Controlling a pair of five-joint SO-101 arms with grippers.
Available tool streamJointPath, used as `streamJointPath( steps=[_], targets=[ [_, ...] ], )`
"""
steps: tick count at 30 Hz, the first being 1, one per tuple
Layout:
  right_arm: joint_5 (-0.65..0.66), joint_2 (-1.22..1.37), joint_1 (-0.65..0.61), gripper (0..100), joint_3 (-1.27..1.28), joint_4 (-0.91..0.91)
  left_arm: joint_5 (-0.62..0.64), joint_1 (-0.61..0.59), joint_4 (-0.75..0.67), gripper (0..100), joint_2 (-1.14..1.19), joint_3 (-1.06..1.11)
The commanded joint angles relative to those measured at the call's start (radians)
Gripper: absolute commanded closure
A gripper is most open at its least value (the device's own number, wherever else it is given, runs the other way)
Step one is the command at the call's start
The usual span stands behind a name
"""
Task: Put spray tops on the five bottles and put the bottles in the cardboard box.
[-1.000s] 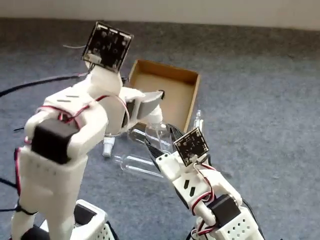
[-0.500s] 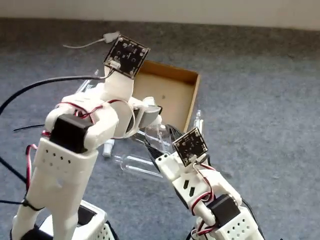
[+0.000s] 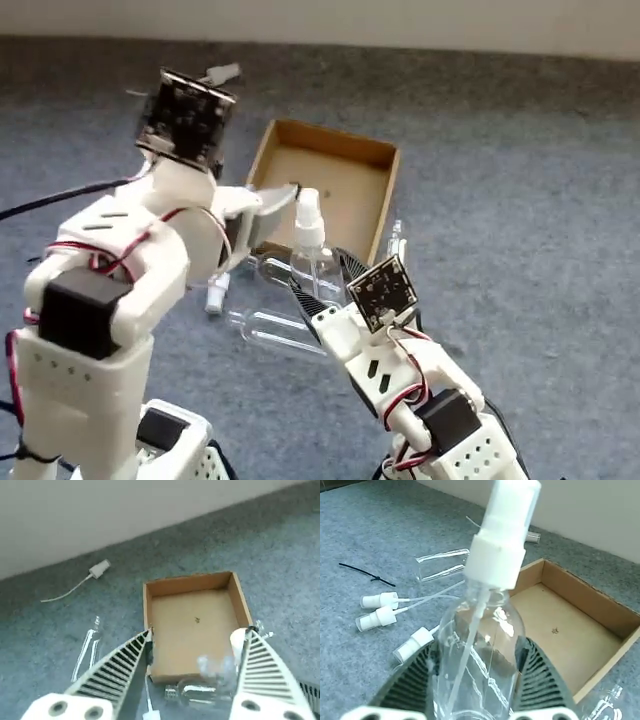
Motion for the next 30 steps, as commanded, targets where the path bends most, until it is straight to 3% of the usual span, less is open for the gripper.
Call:
streamJointPath(
  steps=[1, 4, 11, 20, 30],
  targets=[
    [-0.006, -0.010, 0.012, 99.5, -0.012, -0.021, 0.000, -0.019, -0.115, 76, 0.101, -0.067],
    [-0.006, -0.010, 0.012, 99.5, -0.012, -0.021, -0.002, -0.015, -0.120, 80, 0.173, -0.081],
    [-0.006, -0.010, 0.012, 99.5, -0.012, -0.021, -0.035, -0.012, -0.025, 79, 0.191, -0.076],
    [-0.006, -0.010, 0.012, 99.5, -0.012, -0.021, -0.052, 0.130, 0.106, 79, 0.067, -0.074],
    [-0.006, -0.010, 0.012, 99.5, -0.010, -0.021, -0.054, 0.050, 0.129, 79, 0.051, -0.039]
  ],
)
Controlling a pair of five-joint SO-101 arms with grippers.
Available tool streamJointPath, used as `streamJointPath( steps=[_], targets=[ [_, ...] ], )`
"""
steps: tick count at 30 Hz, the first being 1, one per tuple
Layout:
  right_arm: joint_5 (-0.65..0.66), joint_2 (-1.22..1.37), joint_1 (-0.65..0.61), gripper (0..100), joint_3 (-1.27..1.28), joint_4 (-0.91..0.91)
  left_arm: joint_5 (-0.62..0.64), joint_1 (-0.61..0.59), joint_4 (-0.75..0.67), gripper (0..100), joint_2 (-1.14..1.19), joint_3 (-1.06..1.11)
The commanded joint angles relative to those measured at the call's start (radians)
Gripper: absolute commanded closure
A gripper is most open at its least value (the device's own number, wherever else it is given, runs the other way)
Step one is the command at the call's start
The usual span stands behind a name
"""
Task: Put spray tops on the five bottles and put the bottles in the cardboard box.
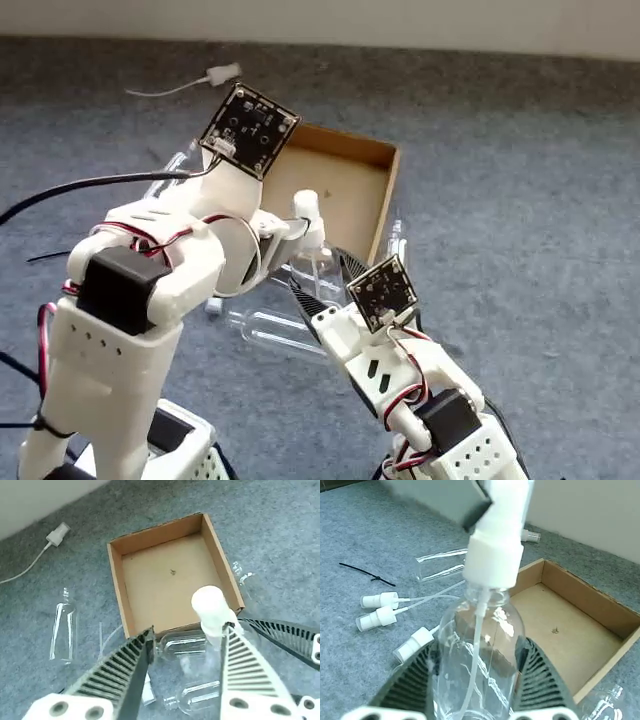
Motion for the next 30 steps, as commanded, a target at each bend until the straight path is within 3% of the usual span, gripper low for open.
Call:
streamJointPath(
  steps=[1, 4, 8, 14, 17, 21, 25, 28, 30],
  targets=[
    [-0.005, -0.010, 0.012, 99.5, -0.012, -0.021, -0.009, -0.074, -0.015, 79, -0.021, -0.054],
    [-0.005, -0.010, 0.035, 99.5, -0.016, -0.021, -0.008, -0.107, -0.012, 79, -0.021, -0.111],
    [-0.003, -0.002, 0.170, 99.5, -0.085, -0.067, -0.002, -0.162, 0.061, 79, -0.031, -0.108],
    [0.000, 0.005, 0.274, 99.5, -0.222, -0.087, -0.009, -0.315, 0.086, 79, -0.122, 0.174],
    [0.051, 0.101, 0.274, 99.5, -0.286, -0.087, -0.015, -0.374, -0.006, 79, -0.211, 0.343],
    [0.054, 0.329, 0.274, 99.5, -0.410, -0.088, -0.129, -0.378, -0.087, 79, -0.338, 0.513],
    [0.046, 0.558, 0.269, 99.5, -0.573, -0.090, -0.130, -0.378, -0.150, 79, -0.435, 0.645],
    [-0.081, 0.700, 0.239, 99.5, -0.722, -0.085, -0.120, -0.369, -0.235, 79, -0.498, 0.700],
    [-0.160, 0.779, 0.188, 99.5, -0.800, -0.082, -0.046, -0.343, -0.310, 75, -0.536, 0.730]
  ],
)
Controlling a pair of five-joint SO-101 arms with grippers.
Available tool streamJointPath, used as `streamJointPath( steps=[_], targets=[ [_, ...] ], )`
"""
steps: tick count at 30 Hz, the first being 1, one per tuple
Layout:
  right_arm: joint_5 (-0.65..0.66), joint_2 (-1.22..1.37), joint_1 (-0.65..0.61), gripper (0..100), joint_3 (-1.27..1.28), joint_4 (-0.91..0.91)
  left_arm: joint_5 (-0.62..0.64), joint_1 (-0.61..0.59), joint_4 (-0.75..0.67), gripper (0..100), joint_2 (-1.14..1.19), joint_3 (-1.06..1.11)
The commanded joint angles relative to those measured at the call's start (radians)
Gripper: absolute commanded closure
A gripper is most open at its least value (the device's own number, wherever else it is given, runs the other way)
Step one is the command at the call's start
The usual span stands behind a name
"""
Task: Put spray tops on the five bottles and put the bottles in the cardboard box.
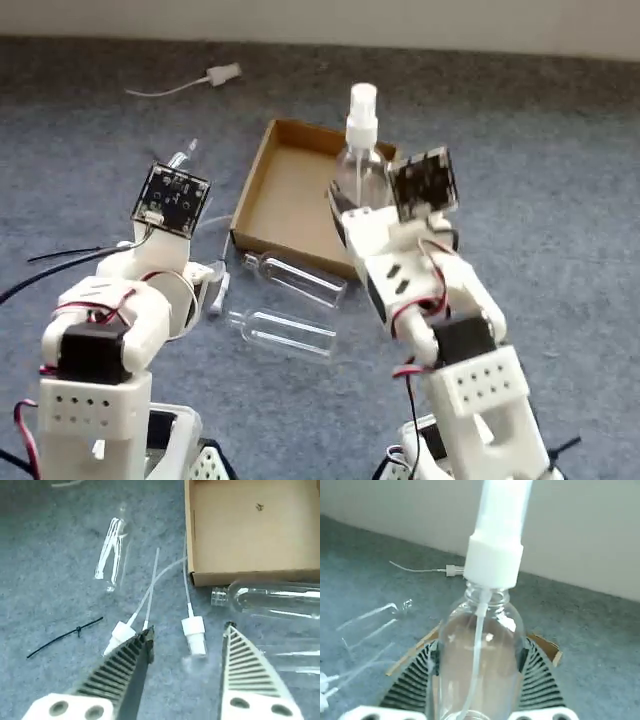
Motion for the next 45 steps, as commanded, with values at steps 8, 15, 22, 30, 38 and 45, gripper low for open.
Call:
streamJointPath(
  steps=[8, 15, 22, 30, 38, 45],
  targets=[
    [-0.110, 0.243, -0.249, 99.5, -0.268, -0.019, 0.181, 0.214, -0.322, 68, -0.205, 0.208],
    [-0.110, 0.245, -0.308, 99.5, -0.232, 0.079, 0.181, 0.189, -0.391, 68, -0.260, 0.309],
    [-0.110, 0.165, -0.305, 99.5, -0.231, 0.208, 0.180, 0.186, -0.437, 68, -0.263, 0.364],
    [-0.052, 0.091, -0.306, 99.5, -0.228, 0.260, 0.180, 0.119, -0.442, 68, -0.263, 0.369],
    [-0.041, 0.173, -0.206, 99.5, -0.237, 0.128, 0.181, 0.148, -0.437, 68, -0.265, 0.371],
    [0.041, 0.611, -0.085, 99.5, -0.449, -0.128, 0.181, 0.140, -0.427, 68, -0.265, 0.427]
  ],
)
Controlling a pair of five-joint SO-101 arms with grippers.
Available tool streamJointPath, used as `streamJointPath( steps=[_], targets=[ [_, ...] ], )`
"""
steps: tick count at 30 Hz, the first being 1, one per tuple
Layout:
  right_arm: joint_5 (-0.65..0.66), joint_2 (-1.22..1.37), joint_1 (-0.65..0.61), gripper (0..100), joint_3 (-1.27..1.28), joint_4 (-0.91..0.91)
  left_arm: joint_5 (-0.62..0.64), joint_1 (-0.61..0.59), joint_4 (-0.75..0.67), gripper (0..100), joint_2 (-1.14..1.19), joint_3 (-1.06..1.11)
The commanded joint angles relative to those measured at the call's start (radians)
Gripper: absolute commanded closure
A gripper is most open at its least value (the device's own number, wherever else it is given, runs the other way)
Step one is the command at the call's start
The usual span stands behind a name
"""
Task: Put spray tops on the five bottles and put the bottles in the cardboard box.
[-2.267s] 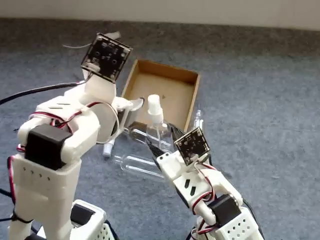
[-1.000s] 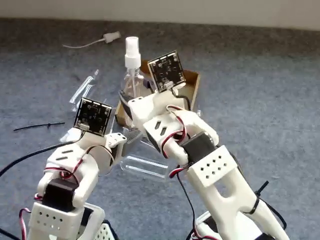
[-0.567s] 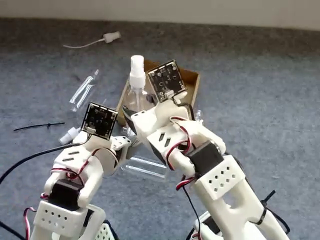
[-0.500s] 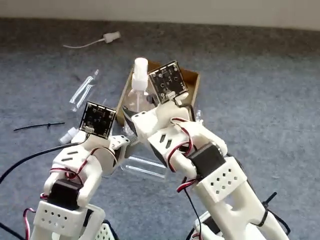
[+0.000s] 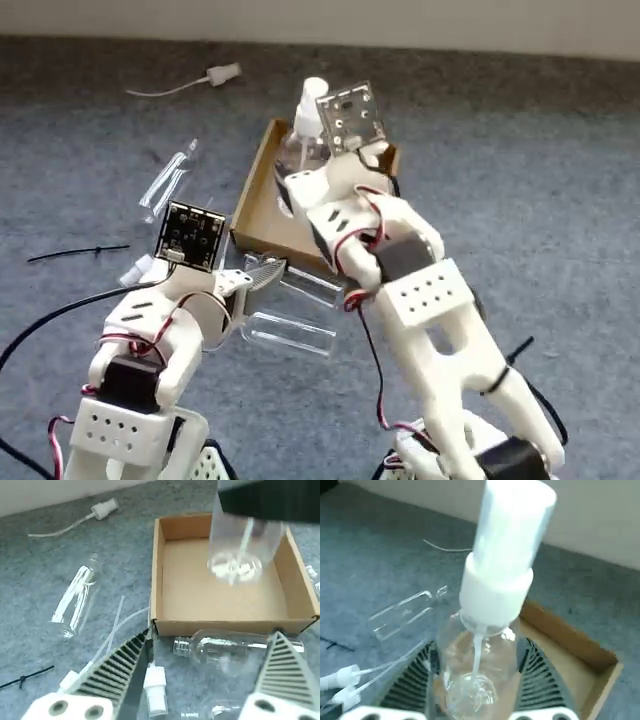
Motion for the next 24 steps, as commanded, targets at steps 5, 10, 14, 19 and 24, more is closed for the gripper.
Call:
streamJointPath(
  steps=[5, 10, 14, 19, 24],
  targets=[
    [0.064, 0.475, 0.030, 99.5, -0.417, -0.162, 0.006, -0.007, -0.015, 68, -0.015, 0.058],
    [0.066, 0.727, 0.036, 99.5, -0.653, -0.185, 0.006, -0.058, -0.017, 68, -0.015, 0.054],
    [0.066, 0.837, 0.061, 99.5, -0.791, -0.188, 0.006, -0.136, -0.100, 68, -0.005, 0.064],
    [0.060, 0.892, 0.093, 99.5, -0.840, -0.222, 0.009, -0.223, -0.213, 68, -0.004, 0.094],
    [0.058, 0.903, 0.093, 99.5, -0.797, -0.266, 0.008, -0.240, -0.236, 76, -0.004, 0.104]
  ],
)
